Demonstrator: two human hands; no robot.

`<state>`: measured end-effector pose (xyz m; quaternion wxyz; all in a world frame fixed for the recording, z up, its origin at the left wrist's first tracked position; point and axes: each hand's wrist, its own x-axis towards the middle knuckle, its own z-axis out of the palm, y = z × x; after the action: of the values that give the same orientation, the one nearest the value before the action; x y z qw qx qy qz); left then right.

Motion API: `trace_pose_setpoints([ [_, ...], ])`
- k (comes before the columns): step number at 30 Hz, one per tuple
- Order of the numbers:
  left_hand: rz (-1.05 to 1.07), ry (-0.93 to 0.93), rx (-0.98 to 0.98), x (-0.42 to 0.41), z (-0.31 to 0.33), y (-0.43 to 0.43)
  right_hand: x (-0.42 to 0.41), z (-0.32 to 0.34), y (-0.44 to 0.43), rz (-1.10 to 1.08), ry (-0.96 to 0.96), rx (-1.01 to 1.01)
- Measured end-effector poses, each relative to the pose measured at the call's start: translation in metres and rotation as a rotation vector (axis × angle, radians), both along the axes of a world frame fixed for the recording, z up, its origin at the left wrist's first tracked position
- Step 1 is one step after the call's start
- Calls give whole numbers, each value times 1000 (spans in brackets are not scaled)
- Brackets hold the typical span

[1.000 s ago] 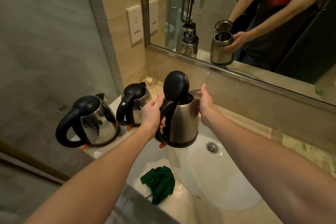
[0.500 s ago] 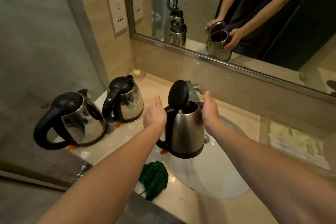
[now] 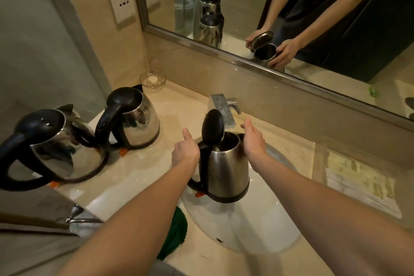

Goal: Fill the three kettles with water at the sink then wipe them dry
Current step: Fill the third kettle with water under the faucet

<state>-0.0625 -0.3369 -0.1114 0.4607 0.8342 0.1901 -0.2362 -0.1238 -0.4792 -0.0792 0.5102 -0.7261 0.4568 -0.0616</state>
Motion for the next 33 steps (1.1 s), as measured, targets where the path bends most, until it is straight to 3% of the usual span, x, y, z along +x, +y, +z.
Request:
trace_pose_setpoints([
  [11, 108, 76, -19, 15, -35, -26, 33, -23, -38, 154, 11, -29],
  [23, 94, 121, -133, 29, -46, -38, 53, -41, -53, 138, -33, -60],
  [33, 48, 103, -84, 31, -52, -45, 52, -43, -63, 141, -46, -60],
])
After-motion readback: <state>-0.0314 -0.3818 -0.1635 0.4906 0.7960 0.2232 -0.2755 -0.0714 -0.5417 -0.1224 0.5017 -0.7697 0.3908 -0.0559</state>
